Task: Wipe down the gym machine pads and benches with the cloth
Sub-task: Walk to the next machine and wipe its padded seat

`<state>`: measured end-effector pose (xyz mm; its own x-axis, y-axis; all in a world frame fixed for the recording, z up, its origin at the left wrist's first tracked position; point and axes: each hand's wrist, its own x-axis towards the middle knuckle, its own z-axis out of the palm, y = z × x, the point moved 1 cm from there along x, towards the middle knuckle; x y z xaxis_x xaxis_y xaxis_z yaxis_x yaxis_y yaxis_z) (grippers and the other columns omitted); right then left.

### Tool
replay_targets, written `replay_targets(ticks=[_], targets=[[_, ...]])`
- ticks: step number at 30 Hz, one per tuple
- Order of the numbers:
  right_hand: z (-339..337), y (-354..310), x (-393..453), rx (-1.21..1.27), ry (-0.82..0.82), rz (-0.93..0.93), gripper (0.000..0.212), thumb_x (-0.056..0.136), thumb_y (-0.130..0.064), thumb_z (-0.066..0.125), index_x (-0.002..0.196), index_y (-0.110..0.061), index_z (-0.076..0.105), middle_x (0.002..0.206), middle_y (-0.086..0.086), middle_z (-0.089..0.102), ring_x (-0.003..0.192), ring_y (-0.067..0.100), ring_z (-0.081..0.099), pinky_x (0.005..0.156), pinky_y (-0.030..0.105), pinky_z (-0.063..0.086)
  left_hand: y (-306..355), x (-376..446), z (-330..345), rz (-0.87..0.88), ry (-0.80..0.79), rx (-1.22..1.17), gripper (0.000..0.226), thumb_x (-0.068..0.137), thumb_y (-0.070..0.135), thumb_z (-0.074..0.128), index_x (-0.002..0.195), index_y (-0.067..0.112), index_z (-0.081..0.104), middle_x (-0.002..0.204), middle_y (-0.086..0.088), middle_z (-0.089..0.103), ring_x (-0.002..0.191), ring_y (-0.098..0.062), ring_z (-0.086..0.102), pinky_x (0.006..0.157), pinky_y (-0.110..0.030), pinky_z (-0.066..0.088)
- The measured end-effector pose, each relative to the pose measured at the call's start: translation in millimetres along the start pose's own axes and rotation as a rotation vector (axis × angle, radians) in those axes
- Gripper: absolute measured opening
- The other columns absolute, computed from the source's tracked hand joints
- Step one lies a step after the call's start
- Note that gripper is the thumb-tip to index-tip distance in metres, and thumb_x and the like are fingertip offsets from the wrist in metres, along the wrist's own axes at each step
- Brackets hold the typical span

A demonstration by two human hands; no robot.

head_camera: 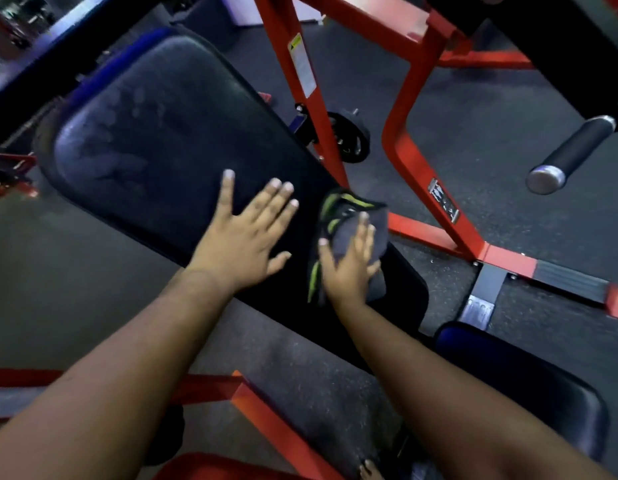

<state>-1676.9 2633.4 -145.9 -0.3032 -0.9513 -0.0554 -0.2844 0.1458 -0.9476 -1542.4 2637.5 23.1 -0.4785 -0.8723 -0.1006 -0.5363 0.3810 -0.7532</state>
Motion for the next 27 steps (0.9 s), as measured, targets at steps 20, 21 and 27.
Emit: replay_targets(ticks=[20, 21, 27], targets=[[-16.3, 112.7, -39.7, 0.038, -0.09, 0.085, 0.087, 0.092, -0.068, 0.048, 0.159, -0.049, -0.004, 0.163, -0.033, -0.01, 0.157, 0.005, -0.006, 0.116, 0.054, 0.001, 79.8, 31.1, 16.6, 0.183, -0.15, 0.079, 0.089, 0.093, 0.07, -0.005, 0.162, 0.014, -0.013, 0.17, -0.017, -0.017, 0.158, -0.03, -0.016, 0.117, -0.076, 0.002], [-19.0, 124.9, -39.4, 0.045, -0.082, 0.077, 0.088, 0.091, -0.069, 0.048, 0.16, -0.046, -0.002, 0.162, -0.035, -0.009, 0.157, 0.003, -0.004, 0.118, 0.054, 0.001, 80.6, 30.9, 16.3, 0.186, -0.151, 0.08, 0.089, 0.092, 0.069, -0.007, 0.162, 0.014, -0.014, 0.169, -0.017, -0.018, 0.158, -0.03, -0.016, 0.117, -0.076, 0.003], [-24.5, 211.2, -47.5, 0.088, 0.051, 0.57, 0.103, 0.081, -0.082, 0.039, 0.164, -0.026, 0.014, 0.171, 0.0, 0.013, 0.157, 0.018, 0.013, 0.126, 0.053, 0.01, 79.4, 28.1, 20.6, 0.186, -0.122, 0.129, 0.086, 0.094, 0.068, -0.014, 0.161, 0.014, -0.017, 0.169, -0.017, -0.018, 0.158, -0.031, -0.014, 0.118, -0.075, 0.004]])
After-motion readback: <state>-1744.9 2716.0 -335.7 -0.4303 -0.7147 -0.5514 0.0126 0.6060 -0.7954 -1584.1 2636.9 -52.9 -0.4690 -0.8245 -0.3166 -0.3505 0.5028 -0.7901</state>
